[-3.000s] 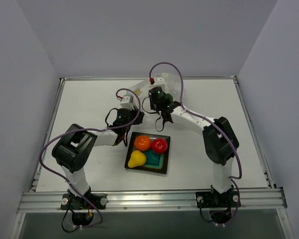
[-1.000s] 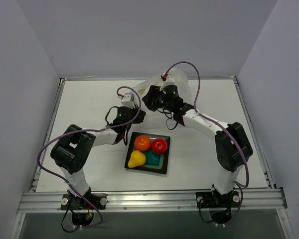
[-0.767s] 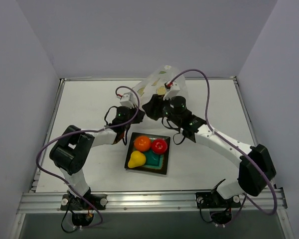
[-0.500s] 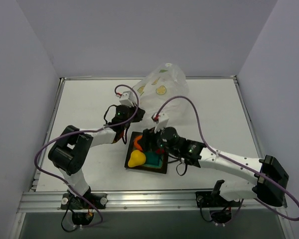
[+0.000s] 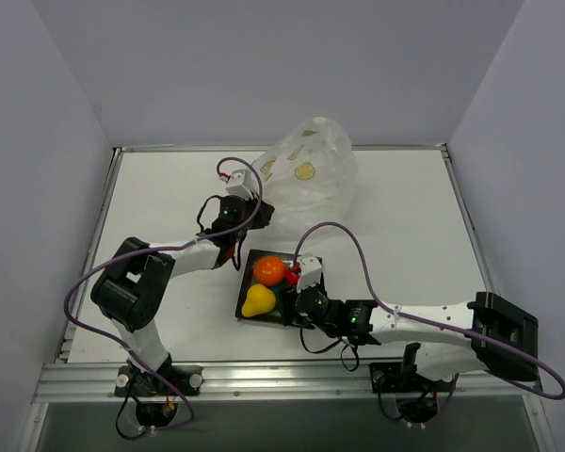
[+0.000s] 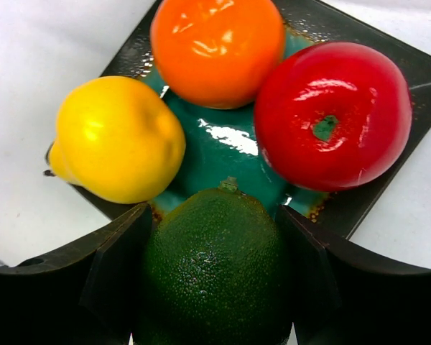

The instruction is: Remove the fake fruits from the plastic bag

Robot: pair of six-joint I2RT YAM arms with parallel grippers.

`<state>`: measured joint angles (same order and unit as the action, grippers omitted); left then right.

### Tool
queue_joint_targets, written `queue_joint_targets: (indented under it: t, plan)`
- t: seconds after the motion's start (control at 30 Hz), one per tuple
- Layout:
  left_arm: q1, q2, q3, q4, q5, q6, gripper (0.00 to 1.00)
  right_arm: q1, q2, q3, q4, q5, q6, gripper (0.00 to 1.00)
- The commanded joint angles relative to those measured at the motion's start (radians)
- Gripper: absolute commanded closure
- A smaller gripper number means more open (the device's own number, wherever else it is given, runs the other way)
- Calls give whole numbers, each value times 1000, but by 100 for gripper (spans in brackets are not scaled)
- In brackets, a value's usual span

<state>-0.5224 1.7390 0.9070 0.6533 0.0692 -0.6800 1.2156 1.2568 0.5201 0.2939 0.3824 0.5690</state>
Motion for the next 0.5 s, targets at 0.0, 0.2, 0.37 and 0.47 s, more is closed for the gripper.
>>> queue_joint_targets:
  t: [0.0,0.2,0.37,0.47]
  plan:
    - [-5,-58,53,-7,-23,30,98,10,30,-20,79,105,22,57]
    - [-7,-56,76,-27,-23,33,98,18,81,-3,85,133,11,50]
    - [-8,-70,69,-43,-34,42,98,35,89,1,56,135,28,23]
    - [-11,-76,67,-44,-35,42,98,42,81,12,33,133,37,11]
